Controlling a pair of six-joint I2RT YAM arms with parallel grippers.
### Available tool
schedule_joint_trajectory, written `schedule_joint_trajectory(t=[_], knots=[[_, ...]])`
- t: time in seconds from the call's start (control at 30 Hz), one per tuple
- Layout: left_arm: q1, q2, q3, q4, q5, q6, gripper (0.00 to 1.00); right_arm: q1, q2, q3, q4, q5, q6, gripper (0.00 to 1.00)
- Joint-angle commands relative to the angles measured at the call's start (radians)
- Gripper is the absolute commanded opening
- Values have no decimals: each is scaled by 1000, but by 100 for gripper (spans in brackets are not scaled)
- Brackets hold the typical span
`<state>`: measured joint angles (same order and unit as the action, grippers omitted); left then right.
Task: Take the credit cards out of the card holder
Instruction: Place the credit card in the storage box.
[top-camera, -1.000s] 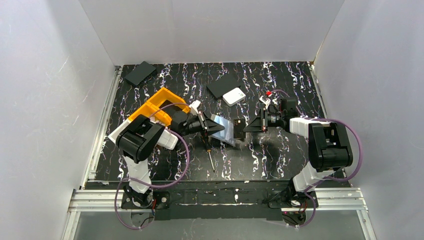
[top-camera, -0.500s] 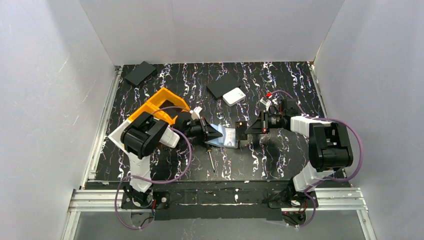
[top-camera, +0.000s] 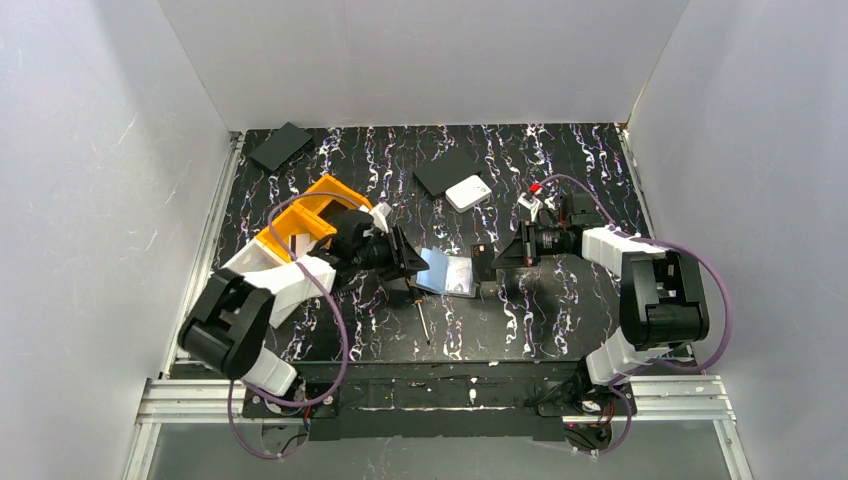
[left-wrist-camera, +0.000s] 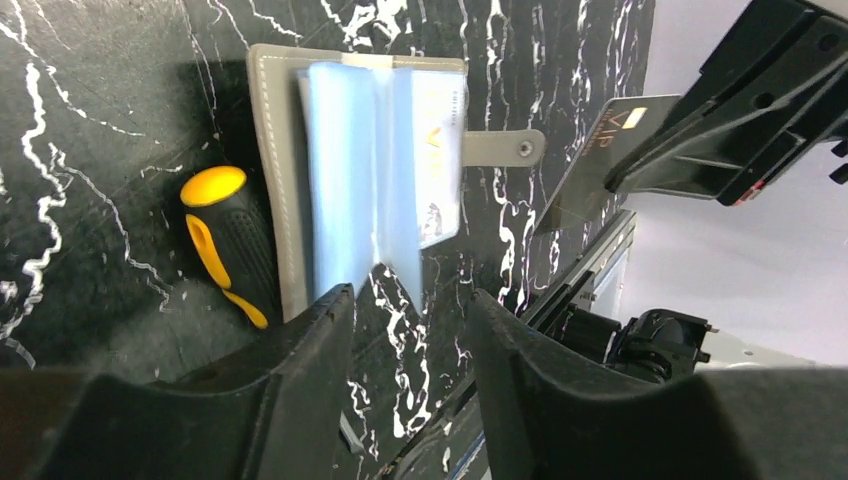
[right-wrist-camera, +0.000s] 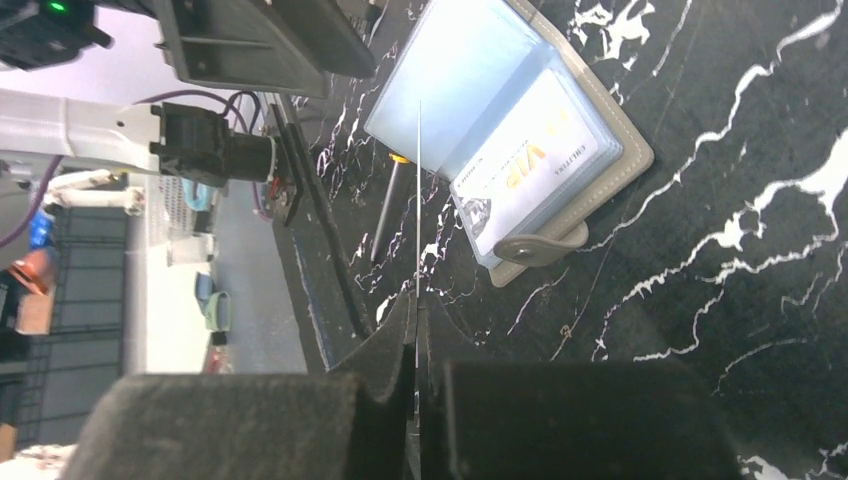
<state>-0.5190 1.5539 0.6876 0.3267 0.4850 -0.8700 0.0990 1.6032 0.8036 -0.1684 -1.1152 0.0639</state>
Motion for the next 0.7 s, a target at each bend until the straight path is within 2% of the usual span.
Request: schedule_joint_trajectory(t=[0.0, 0.07, 0.13, 0.17, 0.33, 0.4, 0.57, 0.67], knots=[[-3, -180, 47, -197, -87, 194, 50, 29, -56, 64, -106, 9, -142, 1], [-1, -253, 45, -209, -95, 248, 64, 46, -63, 78, -147, 15, -191, 1], [1, -313, 43, -208, -78, 292, 89, 74, -70, 97, -206, 37, -262, 1], [7, -344, 42, -205, -56, 300, 97, 93, -75, 111, -248, 58, -297, 1], [45, -318, 103, -194, 265, 340, 98, 188, -107, 141, -360, 119, -454, 1], [34, -298, 130, -199, 346, 366, 98, 220, -114, 153, -414, 117, -536, 1], [-78, -289, 204, -364, 287, 607, 98, 275, -105, 191, -562, 74, -714, 1], [-121, -257, 202, -335, 332, 642, 97, 298, -93, 208, -624, 57, -781, 1]])
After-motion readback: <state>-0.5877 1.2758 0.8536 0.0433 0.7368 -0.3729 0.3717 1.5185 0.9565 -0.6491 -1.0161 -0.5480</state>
